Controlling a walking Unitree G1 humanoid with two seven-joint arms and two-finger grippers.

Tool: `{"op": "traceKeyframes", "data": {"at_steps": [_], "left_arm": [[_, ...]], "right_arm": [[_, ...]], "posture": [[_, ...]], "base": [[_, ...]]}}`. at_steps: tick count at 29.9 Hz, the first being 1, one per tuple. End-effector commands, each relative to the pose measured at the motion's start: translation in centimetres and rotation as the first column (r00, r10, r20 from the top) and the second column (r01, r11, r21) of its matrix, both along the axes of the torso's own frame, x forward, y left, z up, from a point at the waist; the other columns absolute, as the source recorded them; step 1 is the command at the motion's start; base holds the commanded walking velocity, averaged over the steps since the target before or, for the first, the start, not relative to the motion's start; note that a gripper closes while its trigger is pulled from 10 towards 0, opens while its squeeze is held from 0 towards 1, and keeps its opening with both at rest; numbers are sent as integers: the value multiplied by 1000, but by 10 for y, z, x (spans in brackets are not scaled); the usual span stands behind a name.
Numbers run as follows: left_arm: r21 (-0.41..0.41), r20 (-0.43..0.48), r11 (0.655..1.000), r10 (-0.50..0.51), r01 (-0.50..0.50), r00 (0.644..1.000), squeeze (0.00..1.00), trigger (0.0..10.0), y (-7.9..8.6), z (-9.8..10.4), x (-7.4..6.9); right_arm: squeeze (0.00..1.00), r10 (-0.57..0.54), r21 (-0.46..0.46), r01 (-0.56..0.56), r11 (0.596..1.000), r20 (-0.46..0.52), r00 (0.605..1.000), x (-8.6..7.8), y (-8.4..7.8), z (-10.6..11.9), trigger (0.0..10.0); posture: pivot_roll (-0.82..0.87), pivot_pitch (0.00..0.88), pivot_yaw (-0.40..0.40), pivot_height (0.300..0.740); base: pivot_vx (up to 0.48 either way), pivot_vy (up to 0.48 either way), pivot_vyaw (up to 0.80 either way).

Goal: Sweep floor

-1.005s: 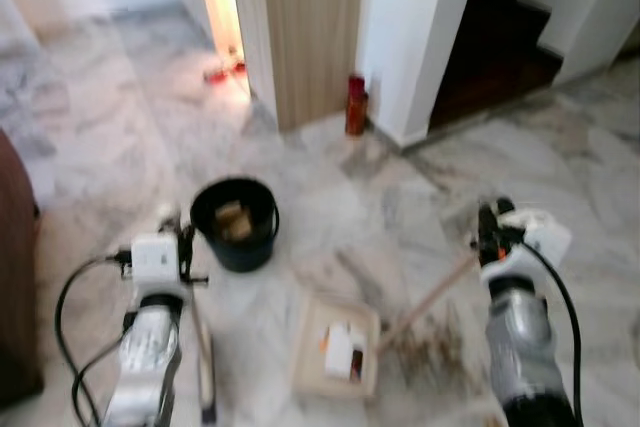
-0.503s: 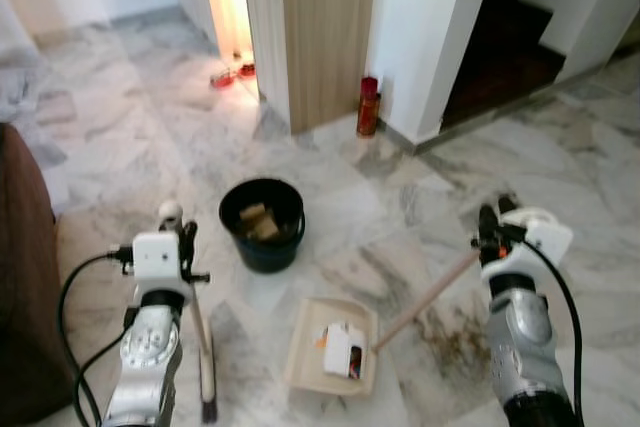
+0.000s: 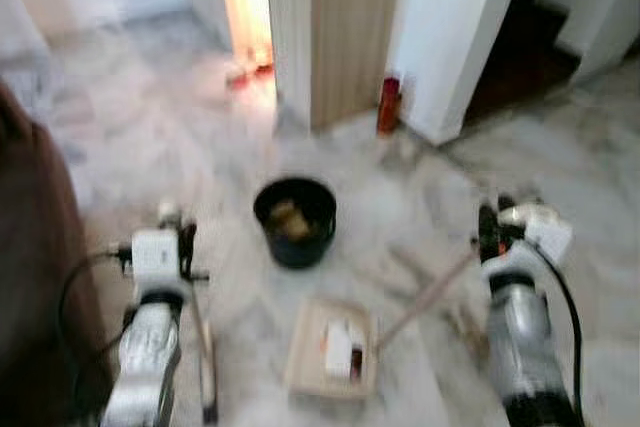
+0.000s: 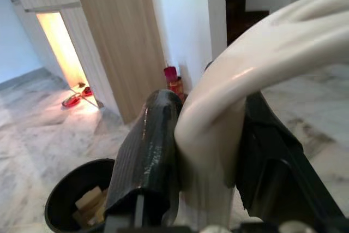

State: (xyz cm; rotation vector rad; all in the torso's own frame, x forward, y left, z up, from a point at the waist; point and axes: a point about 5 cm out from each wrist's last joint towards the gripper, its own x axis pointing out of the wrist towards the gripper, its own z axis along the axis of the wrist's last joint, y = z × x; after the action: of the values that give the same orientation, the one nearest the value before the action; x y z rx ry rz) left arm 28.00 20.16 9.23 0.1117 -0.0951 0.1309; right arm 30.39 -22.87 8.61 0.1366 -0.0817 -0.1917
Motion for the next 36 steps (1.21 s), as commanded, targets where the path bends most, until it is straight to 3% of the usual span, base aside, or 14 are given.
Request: {"op": "traceKeyframes", "data": {"at_steps": [1,13,17,36], "left_arm": [[5,45,1000,10,-10,999,0,10000,6,10,1],[5,44,1000,11,-11,999,0,10000,7,10,2],[5,47,1000,9,-10,999,0,10000,6,11,2],[19,57,1000,-4,3,998,0,10000,5,14,5]], "right_arm": [[0,21,-7,-20,1000,65,998,7,7,15,10000],[0,25,-16,-24,1000,95,995,12,8,25,10000],[0,27,-18,-25,1000,103,994,13,9,27,10000],[0,47,-101,-14,995,335,941,25,8,90,10000]], "posture": [[44,0,-19,740],[45,0,-19,740],[42,0,-15,740],[46,0,-11,740]], "base": [[0,412,0],[0,417,0],[0,0,0],[0,0,0]]}}
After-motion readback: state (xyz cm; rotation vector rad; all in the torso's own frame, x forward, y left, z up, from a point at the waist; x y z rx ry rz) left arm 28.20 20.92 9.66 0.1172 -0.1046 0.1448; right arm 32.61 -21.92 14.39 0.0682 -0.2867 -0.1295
